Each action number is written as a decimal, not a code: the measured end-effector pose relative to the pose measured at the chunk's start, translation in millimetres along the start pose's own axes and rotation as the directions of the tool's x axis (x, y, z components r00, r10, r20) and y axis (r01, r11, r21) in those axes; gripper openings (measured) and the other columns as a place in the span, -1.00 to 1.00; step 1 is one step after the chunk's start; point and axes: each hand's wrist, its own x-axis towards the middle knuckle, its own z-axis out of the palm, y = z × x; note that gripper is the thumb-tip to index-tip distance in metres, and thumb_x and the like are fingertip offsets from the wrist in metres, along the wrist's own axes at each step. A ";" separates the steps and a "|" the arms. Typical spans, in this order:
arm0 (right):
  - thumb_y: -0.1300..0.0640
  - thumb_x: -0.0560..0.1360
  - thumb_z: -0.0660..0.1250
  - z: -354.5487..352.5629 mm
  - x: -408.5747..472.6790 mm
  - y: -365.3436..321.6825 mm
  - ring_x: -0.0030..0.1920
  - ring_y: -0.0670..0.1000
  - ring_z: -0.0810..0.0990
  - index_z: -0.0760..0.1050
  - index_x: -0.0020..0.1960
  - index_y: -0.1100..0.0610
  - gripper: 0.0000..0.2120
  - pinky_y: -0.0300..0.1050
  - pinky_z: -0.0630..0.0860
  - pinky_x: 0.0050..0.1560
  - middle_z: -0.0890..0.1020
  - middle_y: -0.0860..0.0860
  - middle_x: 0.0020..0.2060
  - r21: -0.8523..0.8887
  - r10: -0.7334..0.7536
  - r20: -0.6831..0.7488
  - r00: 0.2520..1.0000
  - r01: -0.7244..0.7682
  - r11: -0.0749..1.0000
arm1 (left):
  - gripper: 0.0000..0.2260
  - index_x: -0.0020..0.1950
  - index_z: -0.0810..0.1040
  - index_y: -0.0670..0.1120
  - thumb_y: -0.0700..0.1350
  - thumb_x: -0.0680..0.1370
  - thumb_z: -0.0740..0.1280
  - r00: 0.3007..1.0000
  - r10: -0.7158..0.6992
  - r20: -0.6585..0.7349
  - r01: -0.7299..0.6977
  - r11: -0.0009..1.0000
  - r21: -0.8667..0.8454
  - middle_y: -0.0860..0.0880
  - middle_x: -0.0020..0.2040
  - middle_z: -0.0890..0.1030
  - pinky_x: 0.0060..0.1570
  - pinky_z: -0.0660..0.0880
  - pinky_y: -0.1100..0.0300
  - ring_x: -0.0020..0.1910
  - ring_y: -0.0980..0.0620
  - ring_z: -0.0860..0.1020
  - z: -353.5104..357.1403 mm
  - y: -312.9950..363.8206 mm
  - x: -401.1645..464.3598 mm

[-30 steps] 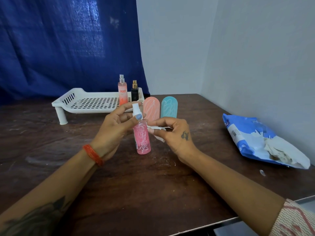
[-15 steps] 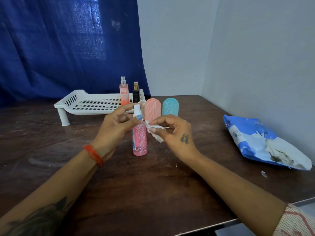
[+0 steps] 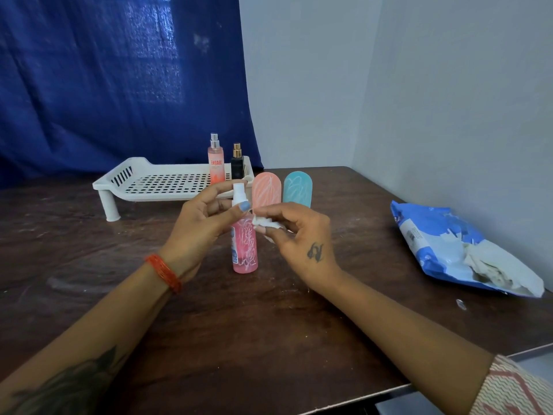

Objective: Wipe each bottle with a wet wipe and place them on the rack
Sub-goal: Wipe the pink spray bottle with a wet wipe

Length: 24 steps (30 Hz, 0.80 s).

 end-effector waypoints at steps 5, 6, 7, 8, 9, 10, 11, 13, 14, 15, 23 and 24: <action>0.35 0.36 0.46 -1.5 -3.0 0.8 -0.10 -0.10 0.63 0.66 -0.11 0.22 -0.87 -0.35 0.53 -0.03 0.69 0.06 -0.17 -0.007 -0.128 0.016 0.992 0.128 0.992 | -0.68 0.16 0.50 0.11 -0.20 0.47 0.35 0.999 0.040 0.003 -0.039 0.999 -0.008 0.03 -0.27 0.68 -0.16 0.58 0.30 -0.16 0.11 0.65 -0.5 -0.2 -0.2; 0.33 0.36 0.46 -2.0 -3.6 1.6 -0.11 -0.10 0.63 0.66 -0.11 0.21 -0.88 -0.37 0.53 -0.05 0.69 0.05 -0.18 -0.010 -0.103 0.019 0.994 0.103 0.995 | -0.68 0.14 0.50 0.13 -0.20 0.46 0.35 0.999 0.041 0.002 -0.041 0.999 -0.008 0.04 -0.27 0.68 -0.17 0.57 0.31 -0.16 0.11 0.65 -0.3 -0.2 -0.2; 0.31 0.37 0.46 -2.0 -3.7 2.7 -0.11 -0.11 0.63 0.66 -0.11 0.21 -0.89 -0.38 0.53 -0.07 0.69 0.05 -0.19 -0.017 -0.062 0.020 0.998 0.062 0.998 | -0.69 0.13 0.50 0.14 -0.19 0.46 0.36 0.999 0.038 0.002 -0.038 0.999 -0.008 0.04 -0.28 0.68 -0.18 0.57 0.32 -0.16 0.11 0.65 -0.1 -0.1 -0.1; 0.30 0.37 0.46 -1.7 -3.9 3.3 -0.12 -0.11 0.62 0.66 -0.10 0.20 -0.89 -0.38 0.54 -0.08 0.69 0.04 -0.19 -0.023 -0.010 0.019 1.000 0.011 1.000 | -0.69 0.12 0.50 0.14 -0.20 0.46 0.35 0.999 0.035 0.004 -0.035 0.999 -0.010 0.04 -0.28 0.68 -0.19 0.57 0.33 -0.16 0.12 0.65 0.1 -0.1 -0.1; 0.29 0.38 0.45 -0.9 -3.6 3.6 -0.12 -0.11 0.62 0.66 -0.10 0.20 -0.89 -0.37 0.54 -0.08 0.69 0.04 -0.19 -0.026 0.036 0.011 0.999 -0.036 0.999 | -0.69 0.12 0.50 0.13 -0.20 0.47 0.35 0.999 0.032 0.007 -0.032 0.999 -0.011 0.04 -0.28 0.68 -0.20 0.56 0.34 -0.16 0.13 0.65 0.5 -0.1 -0.1; 0.29 0.38 0.45 0.0 -3.3 3.4 -0.12 -0.11 0.62 0.66 -0.10 0.20 -0.89 -0.35 0.55 -0.08 0.69 0.03 -0.19 -0.023 0.062 -0.005 0.998 -0.062 0.998 | -0.70 0.12 0.50 0.13 -0.20 0.47 0.35 0.999 0.031 0.010 -0.031 0.999 -0.009 0.05 -0.27 0.68 -0.21 0.55 0.35 -0.16 0.14 0.65 1.0 0.2 -0.3; 0.29 0.38 0.45 1.3 -2.7 2.6 -0.12 -0.10 0.62 0.65 -0.09 0.20 -0.89 -0.33 0.56 -0.09 0.68 0.03 -0.19 -0.017 0.062 -0.032 0.998 -0.062 0.998 | -0.70 0.11 0.50 0.13 -0.21 0.47 0.35 1.000 0.030 0.009 -0.030 1.000 -0.006 0.06 -0.27 0.68 -0.21 0.54 0.36 -0.17 0.15 0.65 1.2 0.5 -0.6; 0.29 0.38 0.46 3.1 -1.2 -1.1 -0.13 -0.10 0.63 0.65 -0.09 0.20 -0.89 -0.28 0.58 -0.10 0.68 0.03 -0.19 -0.017 0.011 -0.094 0.996 -0.012 1.000 | -0.71 0.09 0.50 0.12 -0.21 0.47 0.36 1.000 0.031 0.003 -0.031 1.000 -0.008 0.07 -0.27 0.68 -0.21 0.54 0.35 -0.19 0.17 0.64 1.8 1.7 -1.3; 0.29 0.37 0.47 3.5 -0.8 -2.9 -0.13 -0.10 0.63 0.65 -0.09 0.21 -0.88 -0.26 0.59 -0.10 0.68 0.04 -0.18 -0.020 -0.027 -0.108 0.994 0.025 0.999 | -0.72 0.08 0.50 0.12 -0.21 0.46 0.36 1.000 0.029 0.001 -0.029 1.000 -0.009 0.07 -0.26 0.69 -0.19 0.53 0.32 -0.20 0.17 0.64 1.6 1.9 -1.4; 0.29 0.37 0.48 3.5 -0.9 -3.8 -0.13 -0.10 0.63 0.65 -0.09 0.22 -0.88 -0.27 0.59 -0.09 0.68 0.05 -0.18 -0.023 -0.068 -0.107 0.992 0.066 0.998 | -0.73 0.08 0.50 0.11 -0.21 0.46 0.36 1.000 0.027 0.002 -0.027 1.000 -0.010 0.07 -0.26 0.69 -0.17 0.53 0.27 -0.20 0.16 0.65 1.3 2.1 -1.4; 0.25 0.35 0.50 0.0 -4.3 2.5 -0.15 -0.12 0.62 0.67 -0.12 0.20 -0.89 -0.42 0.52 -0.13 0.69 0.04 -0.23 -0.027 -0.009 -0.057 0.998 0.007 1.000 | -0.76 0.02 0.49 0.07 -0.21 0.44 0.37 1.000 0.022 -0.007 -0.022 1.000 -0.009 0.05 -0.27 0.69 -0.14 0.53 0.23 -0.20 0.15 0.65 0.5 2.7 -1.3; 0.25 0.35 0.49 0.9 -3.6 2.2 -0.13 -0.12 0.62 0.66 -0.11 0.19 -0.88 -0.42 0.52 -0.13 0.69 0.03 -0.22 -0.022 -0.001 -0.071 0.997 -0.001 1.000 | -0.76 0.01 0.49 0.07 -0.21 0.44 0.37 1.000 0.022 -0.010 -0.022 1.000 -0.006 0.05 -0.27 0.68 -0.13 0.53 0.21 -0.20 0.15 0.65 0.3 2.6 -1.0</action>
